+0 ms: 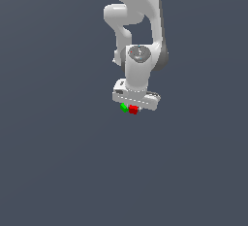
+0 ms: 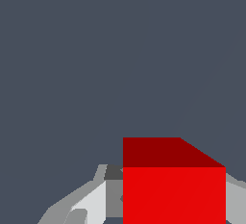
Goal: Stack the red cube on top of the green cube.
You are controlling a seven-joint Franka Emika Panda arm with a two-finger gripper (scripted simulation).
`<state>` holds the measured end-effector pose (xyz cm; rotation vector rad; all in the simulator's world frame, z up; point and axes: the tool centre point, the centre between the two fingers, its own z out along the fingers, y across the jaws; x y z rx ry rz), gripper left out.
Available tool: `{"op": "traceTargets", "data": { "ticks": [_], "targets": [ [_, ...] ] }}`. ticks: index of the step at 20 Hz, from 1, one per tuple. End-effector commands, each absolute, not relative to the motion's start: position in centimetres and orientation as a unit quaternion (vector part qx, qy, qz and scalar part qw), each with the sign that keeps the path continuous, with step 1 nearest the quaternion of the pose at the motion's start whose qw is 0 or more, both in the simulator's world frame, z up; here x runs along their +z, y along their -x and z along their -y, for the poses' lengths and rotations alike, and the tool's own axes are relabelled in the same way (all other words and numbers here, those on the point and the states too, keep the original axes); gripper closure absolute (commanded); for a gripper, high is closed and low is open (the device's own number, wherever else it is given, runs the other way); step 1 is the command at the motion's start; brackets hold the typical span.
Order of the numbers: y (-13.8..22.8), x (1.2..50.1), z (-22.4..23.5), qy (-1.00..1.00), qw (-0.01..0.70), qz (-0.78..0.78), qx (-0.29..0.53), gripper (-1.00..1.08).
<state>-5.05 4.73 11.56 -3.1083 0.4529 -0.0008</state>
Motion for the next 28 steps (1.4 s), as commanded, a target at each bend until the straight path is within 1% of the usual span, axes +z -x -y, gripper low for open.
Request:
{"op": "traceTargets", "data": {
  "ticks": [1, 9, 21, 28],
  "targets": [
    [5.1, 11.9, -4.7, 0.990, 0.000, -0.144, 0.000, 1.08],
    [5.9, 11.1, -4.3, 0.990, 0.000, -0.144, 0.000, 1.08],
    [11.0, 7.6, -1.6, 0.990, 0.000, -0.144, 0.000, 1.08],
    [12.4, 6.4, -0.8, 0.990, 0.000, -0.144, 0.000, 1.08]
  ]
}}
